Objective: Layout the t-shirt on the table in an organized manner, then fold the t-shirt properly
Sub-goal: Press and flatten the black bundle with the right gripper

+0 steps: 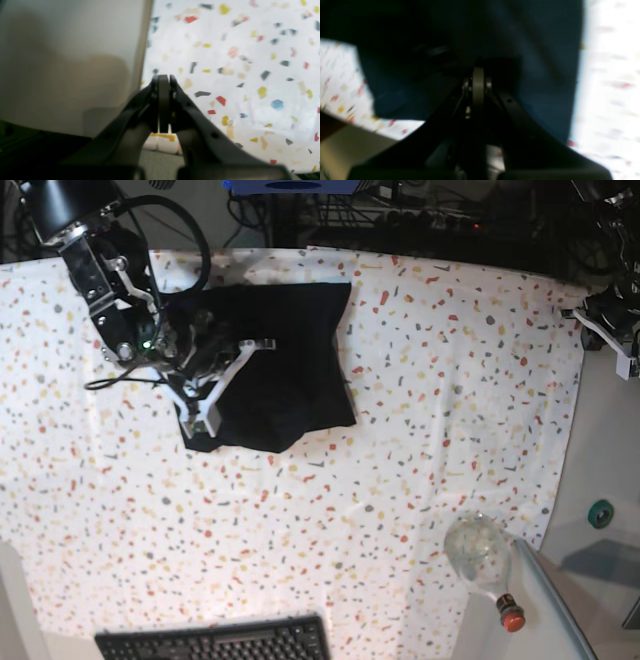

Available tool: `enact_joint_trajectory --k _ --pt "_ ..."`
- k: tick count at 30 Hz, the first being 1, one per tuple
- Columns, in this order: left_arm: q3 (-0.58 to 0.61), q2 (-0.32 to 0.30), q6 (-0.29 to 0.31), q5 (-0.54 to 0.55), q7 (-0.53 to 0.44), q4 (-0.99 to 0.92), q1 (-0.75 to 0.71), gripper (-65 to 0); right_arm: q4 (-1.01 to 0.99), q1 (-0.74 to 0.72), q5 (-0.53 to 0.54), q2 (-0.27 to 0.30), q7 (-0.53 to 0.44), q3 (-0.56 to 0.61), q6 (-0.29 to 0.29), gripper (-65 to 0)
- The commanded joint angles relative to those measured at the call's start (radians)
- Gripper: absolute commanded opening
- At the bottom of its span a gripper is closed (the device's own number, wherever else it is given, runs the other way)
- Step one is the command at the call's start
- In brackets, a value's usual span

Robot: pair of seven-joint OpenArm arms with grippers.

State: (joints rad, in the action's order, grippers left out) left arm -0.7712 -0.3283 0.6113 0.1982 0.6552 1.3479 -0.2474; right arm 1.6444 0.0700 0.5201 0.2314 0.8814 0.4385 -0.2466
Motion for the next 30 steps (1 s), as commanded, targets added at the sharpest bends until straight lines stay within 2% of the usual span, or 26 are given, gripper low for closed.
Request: enact_joint_trajectory --k 1,7,14,17,20,25,30 --pt "-0.008 -0.021 0.003 0.008 -0.016 0.014 0.003 -65.0 0.018 -0.009 0.007 0.004 -0.012 0.016 0.002 -65.0" --pt "-0.008 -0.019 0.003 0.013 -0.016 0.014 0.006 -65.0 0.021 -0.012 0.007 -0.054 -0.006 0.116 0.002 -65.0" --pt "-0.008 -0.019 0.003 0.01 -0.016 0.014 0.006 -65.0 0.055 -0.031 0.01 -0.06 -0.006 0.213 0.0 -65.0" --pt "-0.008 -0.019 0.003 0.007 -0.016 0.014 0.006 -65.0 0.127 -0.031 0.007 -0.053 -0.005 0.15 -0.001 -65.0" --pt "-0.008 -0.019 0.003 0.005 -0.016 0.014 0.006 -65.0 0.112 -0.058 0.005 -0.053 -0.005 0.075 -0.001 -65.0" --pt "-0.008 -0.019 0.003 0.011 -0.016 0.014 0.006 -65.0 -0.065 -0.161 0.005 -0.062 -0.031 0.072 0.0 -65.0" --pt "-0.008 -0.019 0.003 0.013 -0.016 0.014 0.007 -65.0 -0.154 -0.187 0.005 -0.116 -0.064 0.098 0.006 -65.0"
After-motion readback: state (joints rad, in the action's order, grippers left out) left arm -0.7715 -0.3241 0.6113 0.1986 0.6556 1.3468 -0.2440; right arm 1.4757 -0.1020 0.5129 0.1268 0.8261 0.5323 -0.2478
